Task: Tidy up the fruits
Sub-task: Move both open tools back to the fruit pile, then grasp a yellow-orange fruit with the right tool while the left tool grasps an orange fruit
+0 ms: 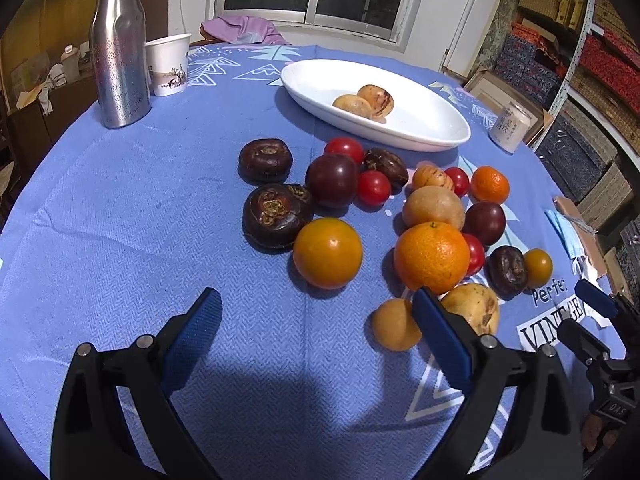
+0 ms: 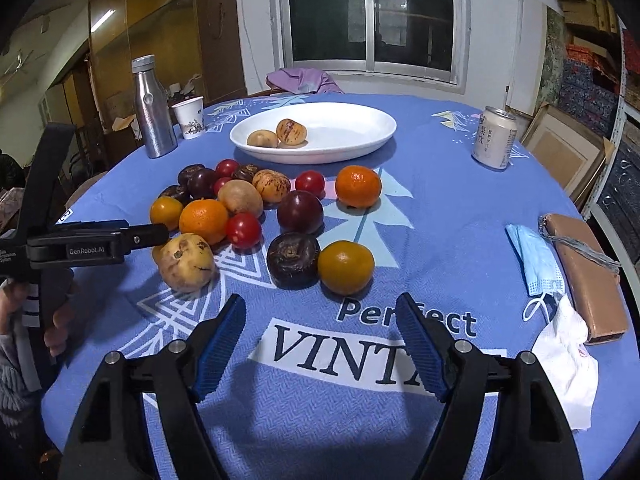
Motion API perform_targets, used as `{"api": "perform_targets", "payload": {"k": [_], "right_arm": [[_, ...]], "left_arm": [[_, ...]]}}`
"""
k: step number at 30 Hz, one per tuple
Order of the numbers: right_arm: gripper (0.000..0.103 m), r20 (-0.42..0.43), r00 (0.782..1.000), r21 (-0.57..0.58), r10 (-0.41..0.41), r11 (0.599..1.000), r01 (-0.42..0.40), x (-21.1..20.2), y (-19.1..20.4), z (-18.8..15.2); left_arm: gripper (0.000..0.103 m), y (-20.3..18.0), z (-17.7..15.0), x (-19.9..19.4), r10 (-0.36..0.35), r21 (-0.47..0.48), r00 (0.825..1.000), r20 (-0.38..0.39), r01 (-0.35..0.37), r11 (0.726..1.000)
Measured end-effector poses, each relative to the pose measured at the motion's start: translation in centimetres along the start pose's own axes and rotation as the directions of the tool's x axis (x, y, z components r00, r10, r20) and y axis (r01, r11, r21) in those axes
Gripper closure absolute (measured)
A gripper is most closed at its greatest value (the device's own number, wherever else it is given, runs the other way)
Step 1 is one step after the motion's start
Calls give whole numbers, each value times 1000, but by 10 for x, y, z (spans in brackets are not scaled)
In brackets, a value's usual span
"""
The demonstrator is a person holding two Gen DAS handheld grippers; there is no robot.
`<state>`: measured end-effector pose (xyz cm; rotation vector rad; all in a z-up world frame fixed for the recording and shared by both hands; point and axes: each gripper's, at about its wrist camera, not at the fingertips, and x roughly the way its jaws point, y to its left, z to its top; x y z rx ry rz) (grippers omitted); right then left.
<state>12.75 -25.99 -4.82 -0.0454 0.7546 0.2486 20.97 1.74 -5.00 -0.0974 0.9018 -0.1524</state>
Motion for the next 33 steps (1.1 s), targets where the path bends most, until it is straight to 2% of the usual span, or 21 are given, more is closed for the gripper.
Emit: {"api": "perform_targets", "payload": {"k": [2, 4, 6, 9, 12, 15, 19, 21, 22, 26, 30, 33], "right_arm": [[31, 0, 1000, 13, 3, 1000, -3, 1, -5, 4], [39, -7, 1000, 21, -3, 1000, 3, 5, -11, 10], [51, -13, 1000, 52, 14, 999, -13, 9, -20, 16], [53, -14, 1000, 79, 9, 997, -8, 16, -28, 23], [53, -48, 998, 104, 50, 994, -45, 27, -31, 25], [53, -55, 996, 135, 76, 988, -68, 33, -35, 26], [57, -86, 988, 178, 131, 977, -114, 44, -39, 26], [61, -107, 983, 190, 148, 974, -126, 49, -40, 26], [61, -107, 982, 199, 157, 971, -134, 50, -41, 26], [62, -108, 980, 213, 169, 967, -143, 52, -42, 26], [62, -114, 982, 194, 153, 972, -130, 57, -43, 32], [62, -116, 985, 165, 132, 980, -112, 58, -39, 34]], "left_arm": [[8, -1, 1, -3, 35, 19, 999, 18, -36, 999], [8, 1, 2, -4, 65, 30, 997, 30, -66, 997], [8, 5, 3, -4, 66, 28, 997, 28, -67, 997], [7, 6, 4, -4, 89, 50, 995, 35, -90, 995], [8, 3, 10, -3, 189, 97, 979, 73, -196, 976], [8, 1, 18, 6, 144, 114, 988, 56, -150, 982], [9, -9, 24, 15, 133, 159, 989, 66, -142, 977], [20, -9, 25, 18, 89, 157, 994, 57, -97, 983], [32, -8, 25, 18, 51, 148, 998, 49, -58, 987], [44, -12, 22, 15, 39, 159, 997, 67, -50, 986], [42, -15, 24, 17, 52, 163, 996, 69, -62, 985], [37, -16, 27, 22, 68, 174, 995, 68, -79, 981]]}}
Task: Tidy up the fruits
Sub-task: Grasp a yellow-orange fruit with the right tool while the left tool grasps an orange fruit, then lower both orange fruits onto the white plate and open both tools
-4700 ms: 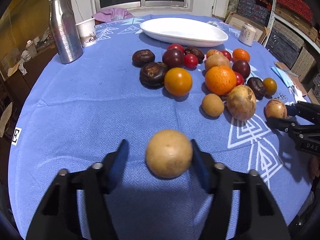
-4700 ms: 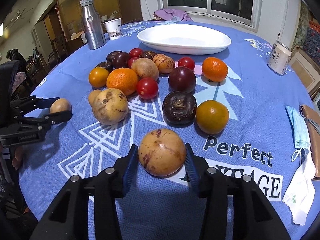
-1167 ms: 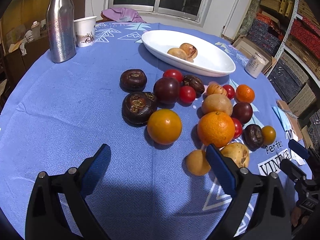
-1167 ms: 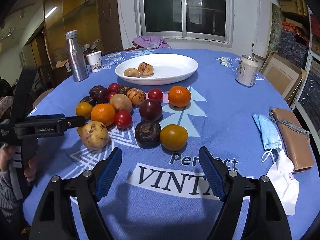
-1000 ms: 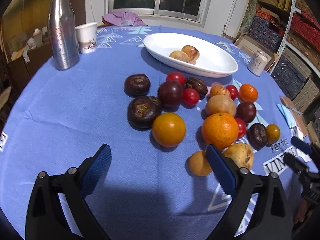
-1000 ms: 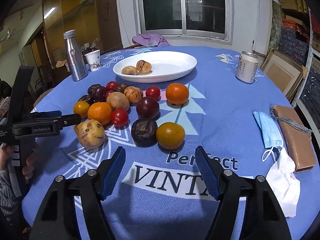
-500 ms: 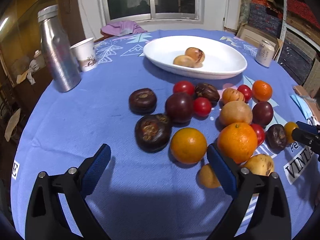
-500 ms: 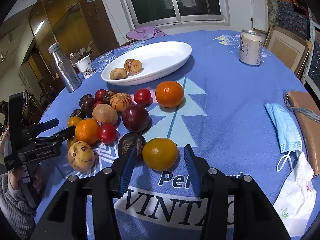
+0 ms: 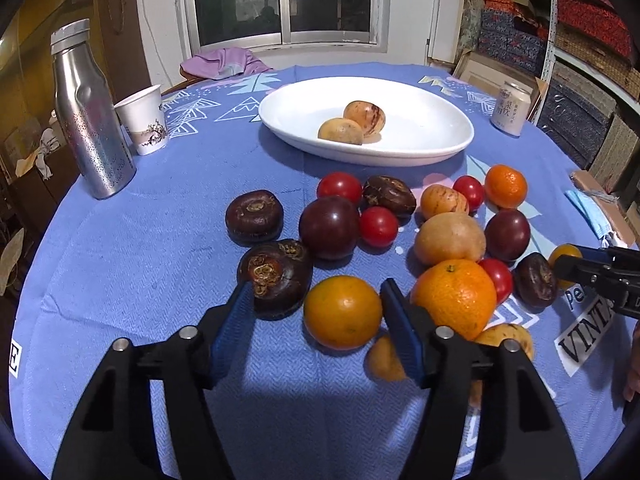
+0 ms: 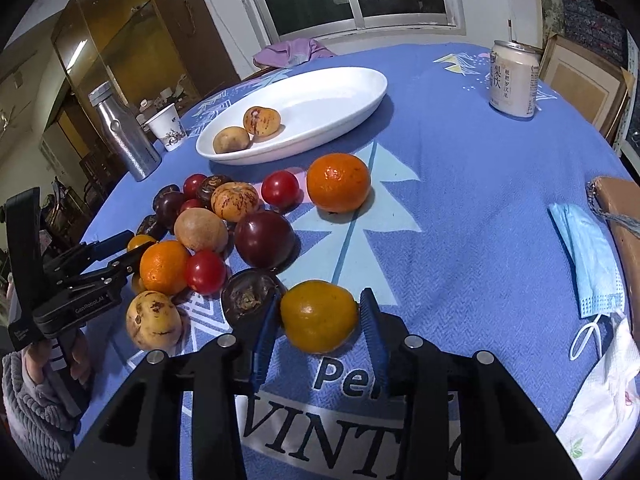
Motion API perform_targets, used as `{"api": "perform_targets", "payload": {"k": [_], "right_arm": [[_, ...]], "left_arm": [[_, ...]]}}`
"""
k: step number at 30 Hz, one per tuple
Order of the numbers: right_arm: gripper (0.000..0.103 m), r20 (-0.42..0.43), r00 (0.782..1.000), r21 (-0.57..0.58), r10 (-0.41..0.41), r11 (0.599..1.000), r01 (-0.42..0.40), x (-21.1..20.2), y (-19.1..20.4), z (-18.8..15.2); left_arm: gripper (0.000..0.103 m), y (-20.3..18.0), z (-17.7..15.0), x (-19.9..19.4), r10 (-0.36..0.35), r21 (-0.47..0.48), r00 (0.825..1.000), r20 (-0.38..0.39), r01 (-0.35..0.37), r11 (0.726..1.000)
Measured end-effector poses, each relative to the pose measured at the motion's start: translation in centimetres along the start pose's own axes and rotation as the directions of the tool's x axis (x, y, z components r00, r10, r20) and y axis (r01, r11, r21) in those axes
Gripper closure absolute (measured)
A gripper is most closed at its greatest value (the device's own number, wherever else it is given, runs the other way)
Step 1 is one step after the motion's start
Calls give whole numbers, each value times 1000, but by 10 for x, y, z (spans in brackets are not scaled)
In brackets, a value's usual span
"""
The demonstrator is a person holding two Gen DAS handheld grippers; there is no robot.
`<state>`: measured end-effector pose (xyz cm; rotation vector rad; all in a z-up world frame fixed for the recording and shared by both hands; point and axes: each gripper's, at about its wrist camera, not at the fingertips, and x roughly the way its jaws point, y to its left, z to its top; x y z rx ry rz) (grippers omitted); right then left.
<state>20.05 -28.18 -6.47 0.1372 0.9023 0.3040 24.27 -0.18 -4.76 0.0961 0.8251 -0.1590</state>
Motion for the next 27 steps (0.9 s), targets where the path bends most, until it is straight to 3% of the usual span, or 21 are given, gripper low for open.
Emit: {"api": "perform_targets", "payload": {"k": [3, 7, 21, 27], "right_arm": [[63, 2, 1000, 6, 12, 1000, -12, -1, -2, -2], [63, 3, 1000, 11, 20, 1000, -20, -3, -3, -4], [63, 44, 999, 17, -6, 1000, 6, -13, -5, -3], [63, 77, 997, -25, -6, 1000, 8, -26, 7, 19]], "left_arm": [[37, 1, 0, 0, 2, 1, 1000, 4, -2, 1000], [65, -6, -1, -4, -11, 46, 1000, 26, 9, 999], [66, -4, -2, -28, 59, 29, 989, 135, -64, 998], [66, -4, 15, -31, 75, 36, 985, 156, -81, 996]]}}
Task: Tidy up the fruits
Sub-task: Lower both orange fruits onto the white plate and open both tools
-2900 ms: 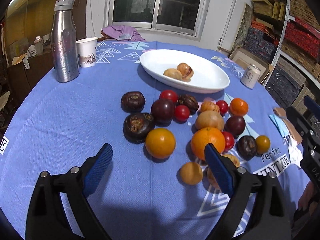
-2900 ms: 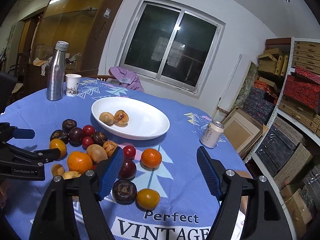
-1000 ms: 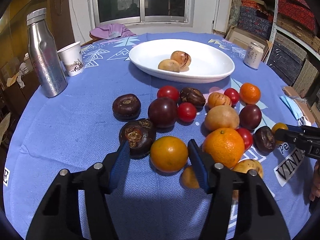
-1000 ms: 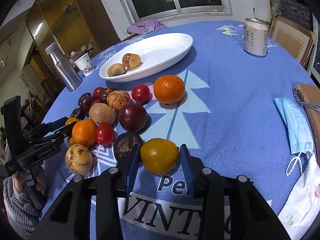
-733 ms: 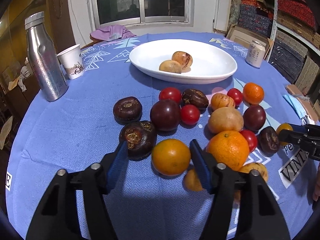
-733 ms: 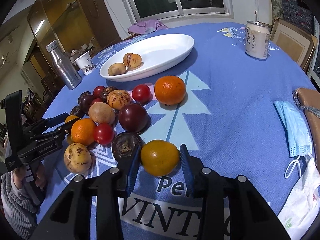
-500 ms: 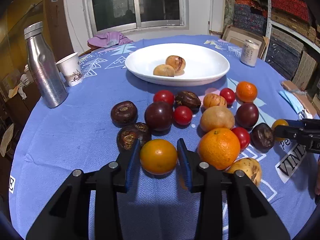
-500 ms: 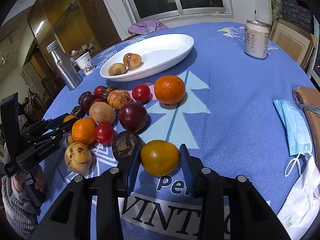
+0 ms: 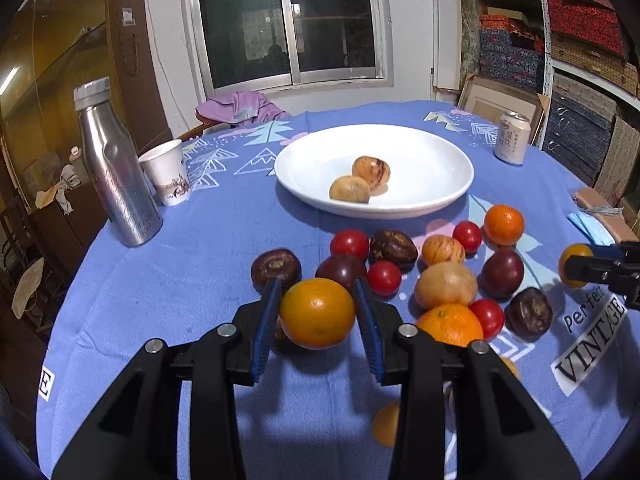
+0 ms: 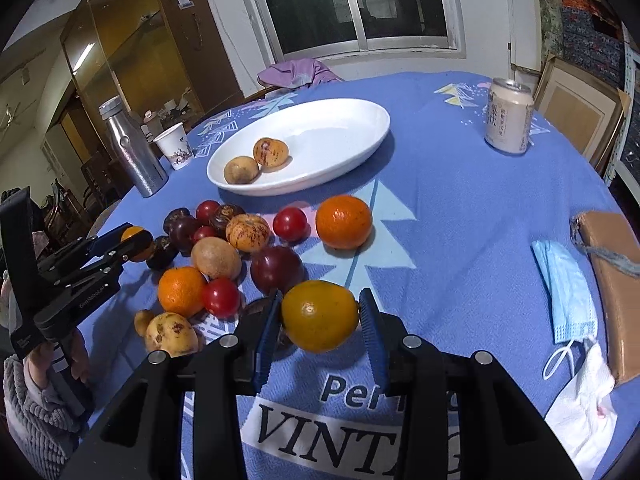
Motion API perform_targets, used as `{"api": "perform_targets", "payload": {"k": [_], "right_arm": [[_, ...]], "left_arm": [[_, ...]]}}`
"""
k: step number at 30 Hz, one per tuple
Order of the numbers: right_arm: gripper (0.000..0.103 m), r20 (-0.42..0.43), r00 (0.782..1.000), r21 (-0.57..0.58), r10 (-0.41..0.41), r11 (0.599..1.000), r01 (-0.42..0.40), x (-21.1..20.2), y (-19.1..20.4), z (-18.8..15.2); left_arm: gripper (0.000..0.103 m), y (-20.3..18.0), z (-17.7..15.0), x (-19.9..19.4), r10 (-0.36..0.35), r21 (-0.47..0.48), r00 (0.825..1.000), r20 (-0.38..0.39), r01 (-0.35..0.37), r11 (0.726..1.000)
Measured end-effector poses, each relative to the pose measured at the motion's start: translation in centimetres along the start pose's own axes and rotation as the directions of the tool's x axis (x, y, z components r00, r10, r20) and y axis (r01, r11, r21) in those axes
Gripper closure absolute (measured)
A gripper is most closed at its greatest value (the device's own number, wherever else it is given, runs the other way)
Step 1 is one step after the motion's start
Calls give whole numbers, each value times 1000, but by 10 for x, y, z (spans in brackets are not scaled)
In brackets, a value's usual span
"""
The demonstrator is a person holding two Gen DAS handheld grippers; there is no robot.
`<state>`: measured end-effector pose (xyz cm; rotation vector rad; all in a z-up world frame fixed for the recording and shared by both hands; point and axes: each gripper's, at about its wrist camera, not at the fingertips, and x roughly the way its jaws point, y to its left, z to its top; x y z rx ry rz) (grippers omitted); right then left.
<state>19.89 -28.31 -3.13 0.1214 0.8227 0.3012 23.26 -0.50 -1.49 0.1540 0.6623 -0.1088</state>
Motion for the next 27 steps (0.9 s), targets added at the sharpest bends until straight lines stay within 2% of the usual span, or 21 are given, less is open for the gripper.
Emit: {"api": "perform_targets", "payload": {"k": [6, 14, 20, 24, 25, 27], "right_arm": [[63, 53, 999, -39, -9, 999, 11, -2, 13, 49], [63, 40, 999, -10, -7, 1000, 8, 54, 19, 104], [63, 23, 998, -19, -62, 998, 63, 95, 20, 121], [62, 17, 997, -48, -80, 996, 80, 107, 21, 120], [62, 15, 997, -51, -79, 996, 79, 109, 21, 120], [62, -1, 997, -55, -76, 996, 76, 115, 20, 119]], "left_arm": [[66, -4, 36, 11, 14, 22, 999, 30, -14, 1000], [66, -11, 84, 55, 6, 16, 1000, 22, -6, 1000], [66, -5, 108, 106, -38, -42, 999, -33, 37, 998], [65, -5, 111, 124, -31, -45, 999, -40, 30, 999], [64, -4, 111, 126, -43, -55, 998, -43, 41, 998], [53, -2, 110, 129, -63, -67, 997, -54, 60, 996]]}}
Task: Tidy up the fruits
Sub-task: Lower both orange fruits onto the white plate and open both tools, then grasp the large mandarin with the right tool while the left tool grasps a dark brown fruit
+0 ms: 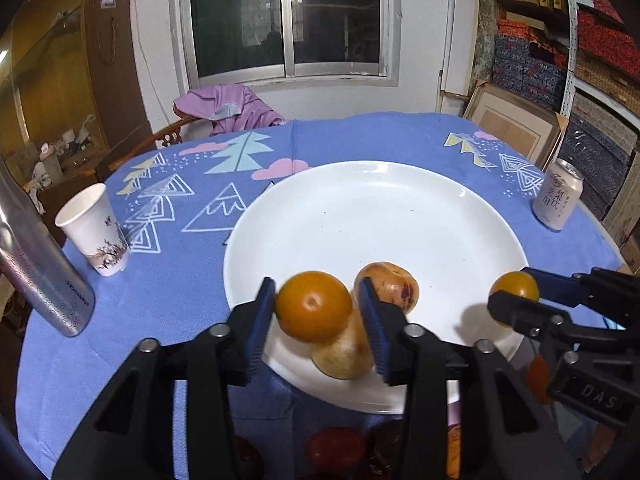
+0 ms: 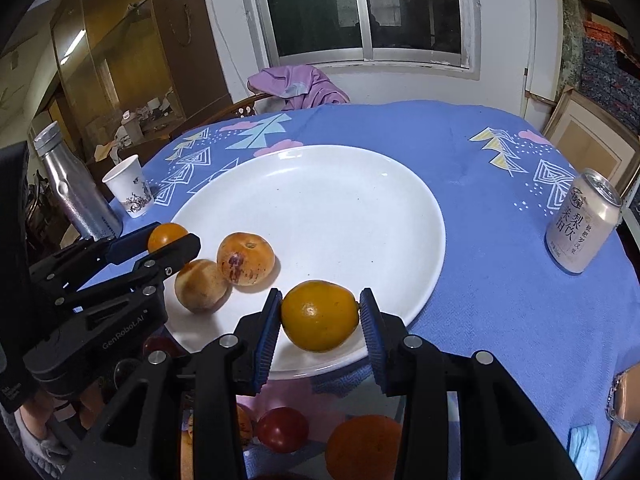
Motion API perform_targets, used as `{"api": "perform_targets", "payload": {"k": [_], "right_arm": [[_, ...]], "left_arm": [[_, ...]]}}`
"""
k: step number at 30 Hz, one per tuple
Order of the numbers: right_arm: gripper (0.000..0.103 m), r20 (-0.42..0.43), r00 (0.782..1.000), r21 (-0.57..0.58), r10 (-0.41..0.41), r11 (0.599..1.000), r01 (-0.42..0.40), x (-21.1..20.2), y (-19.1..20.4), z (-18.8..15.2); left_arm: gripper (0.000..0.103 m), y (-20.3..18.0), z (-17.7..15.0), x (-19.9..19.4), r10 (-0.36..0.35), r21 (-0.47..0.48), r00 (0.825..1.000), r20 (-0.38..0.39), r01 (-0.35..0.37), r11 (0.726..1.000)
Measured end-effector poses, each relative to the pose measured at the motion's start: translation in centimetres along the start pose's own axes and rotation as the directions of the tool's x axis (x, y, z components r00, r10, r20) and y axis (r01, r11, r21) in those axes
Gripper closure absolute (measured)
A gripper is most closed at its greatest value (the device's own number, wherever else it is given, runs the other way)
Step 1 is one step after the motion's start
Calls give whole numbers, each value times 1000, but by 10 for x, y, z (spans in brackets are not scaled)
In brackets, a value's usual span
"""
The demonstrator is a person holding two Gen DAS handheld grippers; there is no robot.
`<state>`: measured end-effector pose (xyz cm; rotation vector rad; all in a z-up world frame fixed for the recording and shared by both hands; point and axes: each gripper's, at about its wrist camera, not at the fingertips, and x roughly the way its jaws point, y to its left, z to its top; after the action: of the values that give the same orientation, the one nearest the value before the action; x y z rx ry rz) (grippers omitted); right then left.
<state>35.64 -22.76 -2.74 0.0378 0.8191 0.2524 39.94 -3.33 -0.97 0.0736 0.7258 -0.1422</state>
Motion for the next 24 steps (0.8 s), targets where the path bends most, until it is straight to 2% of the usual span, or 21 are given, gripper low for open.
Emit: {"api": "perform_targets", "payload": {"k": [2, 4, 6, 8, 13, 17, 20, 24], "right_arm": [[60, -1, 1000, 8, -1, 1000, 1, 2, -1, -1], [57, 5, 1000, 15, 2, 1000, -2, 0, -3, -1], [50, 23, 1000, 25, 2, 1000, -3, -6, -5, 0], [46, 46, 999, 35, 7, 999, -9, -14, -7, 0], [32, 101, 995, 41, -11, 999, 7, -41, -17, -8], [17, 157, 987, 133, 20, 990, -41, -68, -35, -15], [8, 195, 980, 217, 39, 973, -81, -86, -49, -34], [6, 172, 985, 268, 24, 961, -70, -95, -57, -65]], "left_arm": [[42, 1, -1, 0, 6, -2, 1000, 4, -6, 1000], [39, 3, 0, -3, 6, -6, 1000, 13, -6, 1000], [32, 6, 0, -9, -1, -23, 1000, 20, 1, 1000], [21, 11, 0, -19, 3, -37, 999, 36, -2, 999], [7, 27, -9, -64, 56, -58, 993, 104, -50, 997], [4, 48, -45, -100, 110, -114, 986, 126, -96, 989], [4, 66, -81, -108, 109, -175, 992, 68, -96, 980], [4, 79, -112, -118, 74, -236, 997, 28, -66, 969]]}}
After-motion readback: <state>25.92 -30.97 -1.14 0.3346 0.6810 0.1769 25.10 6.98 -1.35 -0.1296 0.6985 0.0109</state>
